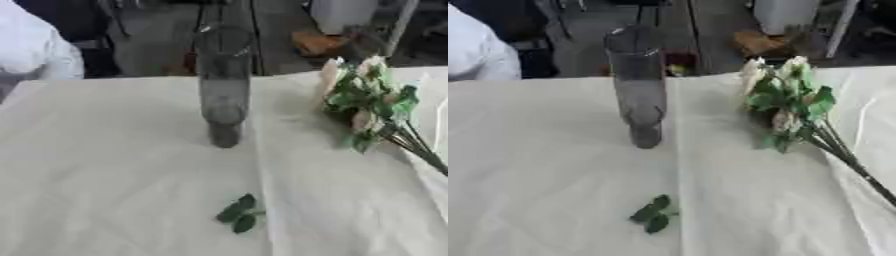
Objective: Arrange flowers into the vase.
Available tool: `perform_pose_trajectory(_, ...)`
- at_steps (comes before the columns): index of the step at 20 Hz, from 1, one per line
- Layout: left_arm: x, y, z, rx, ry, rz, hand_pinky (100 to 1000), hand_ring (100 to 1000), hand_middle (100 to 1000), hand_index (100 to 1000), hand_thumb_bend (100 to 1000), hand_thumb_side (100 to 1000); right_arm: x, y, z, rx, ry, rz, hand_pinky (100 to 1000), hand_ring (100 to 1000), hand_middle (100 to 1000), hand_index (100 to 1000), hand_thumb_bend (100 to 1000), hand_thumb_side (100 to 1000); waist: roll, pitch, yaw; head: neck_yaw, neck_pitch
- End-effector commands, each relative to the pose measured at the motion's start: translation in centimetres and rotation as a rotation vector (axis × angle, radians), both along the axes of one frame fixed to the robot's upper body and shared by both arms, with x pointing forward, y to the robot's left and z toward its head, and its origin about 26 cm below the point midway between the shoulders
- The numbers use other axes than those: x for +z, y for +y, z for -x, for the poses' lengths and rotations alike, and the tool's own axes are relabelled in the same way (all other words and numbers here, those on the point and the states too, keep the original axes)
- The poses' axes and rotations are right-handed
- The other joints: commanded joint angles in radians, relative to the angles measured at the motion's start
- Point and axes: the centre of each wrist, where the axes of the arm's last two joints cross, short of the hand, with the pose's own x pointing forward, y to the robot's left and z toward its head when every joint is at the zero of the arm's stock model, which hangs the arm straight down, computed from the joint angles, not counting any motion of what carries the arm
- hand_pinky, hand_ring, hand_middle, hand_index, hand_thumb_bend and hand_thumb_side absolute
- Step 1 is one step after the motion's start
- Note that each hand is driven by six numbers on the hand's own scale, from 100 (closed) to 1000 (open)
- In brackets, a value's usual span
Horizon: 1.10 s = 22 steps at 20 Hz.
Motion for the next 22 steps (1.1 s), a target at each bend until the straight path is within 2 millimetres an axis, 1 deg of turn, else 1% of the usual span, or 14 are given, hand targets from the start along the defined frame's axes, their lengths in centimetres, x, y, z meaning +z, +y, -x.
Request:
perform_pose_trajectory(1, 1.0, -0.2, 0.4, -0.014, -0.03, -0.023, 873, 977, 956, 1000, 360, 1000, 0.0, -0.8, -0.7, -0.079, 0.09, 0.073, 821, 914, 865, 922, 252, 1000, -0.003, -0.022, 0.004, -0.013, -0.016)
perform_pose_trajectory(6, 1.0, -0.4, 0.4, -0.023, -0.026, -0.029, 871, 977, 956, 1000, 355, 1000, -2.3, -1.4, -2.5, -0.141, 0.279, 0.105, 817, 911, 864, 927, 234, 1000, -0.003, -0.021, 0.009, -0.018, -0.025)
perform_pose_trajectory(10, 1.1, -0.5, 0.4, -0.031, -0.027, -0.032, 870, 977, 956, 1000, 350, 1000, -3.5, -2.1, -3.1, -0.186, 0.384, 0.131, 813, 910, 865, 927, 230, 1000, -0.004, -0.021, 0.01, -0.019, -0.028)
perform_pose_trajectory(14, 1.2, -0.7, 0.4, -0.04, -0.027, -0.038, 870, 978, 956, 1000, 345, 1000, -4.1, -2.6, -3.3, -0.218, 0.46, 0.166, 815, 916, 873, 932, 230, 1000, -0.004, -0.021, 0.009, -0.02, -0.03)
perform_pose_trajectory(15, 1.2, -0.7, 0.4, -0.042, -0.027, -0.039, 870, 978, 956, 1000, 359, 1000, -4.2, -2.7, -3.3, -0.226, 0.475, 0.175, 819, 924, 881, 938, 258, 948, -0.003, -0.022, 0.01, -0.021, -0.031)
perform_pose_trajectory(16, 1.2, -0.7, 0.4, -0.044, -0.027, -0.041, 870, 978, 956, 1000, 343, 1000, -4.2, -2.9, -3.3, -0.235, 0.489, 0.183, 827, 935, 887, 946, 256, 1000, -0.003, -0.022, 0.01, -0.021, -0.032)
perform_pose_trajectory(17, 1.2, -0.7, 0.4, -0.045, -0.026, -0.042, 870, 978, 955, 1000, 342, 1000, -4.2, -3.0, -3.3, -0.242, 0.5, 0.19, 828, 938, 889, 947, 261, 1000, -0.002, -0.022, 0.01, -0.021, -0.033)
perform_pose_trajectory(19, 1.2, -0.7, 0.4, -0.046, -0.024, -0.044, 869, 978, 954, 1000, 339, 1000, -4.0, -3.2, -3.2, -0.262, 0.52, 0.19, 840, 962, 905, 962, 332, 960, -0.001, -0.023, 0.01, -0.021, -0.035)
perform_pose_trajectory(20, 1.2, -0.7, 0.4, -0.046, -0.023, -0.043, 869, 978, 954, 1000, 337, 1000, -3.9, -3.3, -3.1, -0.273, 0.528, 0.185, 847, 972, 911, 983, 372, 942, 0.0, -0.024, 0.009, -0.02, -0.037)
perform_pose_trajectory(21, 1.2, -0.7, 0.4, -0.046, -0.023, -0.043, 869, 979, 954, 1000, 335, 1000, -3.7, -3.3, -3.0, -0.281, 0.537, 0.181, 858, 985, 921, 1000, 413, 911, 0.0, -0.024, 0.009, -0.019, -0.038)
perform_pose_trajectory(22, 1.2, -0.7, 0.4, -0.046, -0.022, -0.043, 869, 980, 954, 1000, 333, 1000, -3.5, -3.3, -2.8, -0.289, 0.547, 0.172, 867, 993, 924, 1000, 459, 858, 0.0, -0.025, 0.007, -0.019, -0.039)
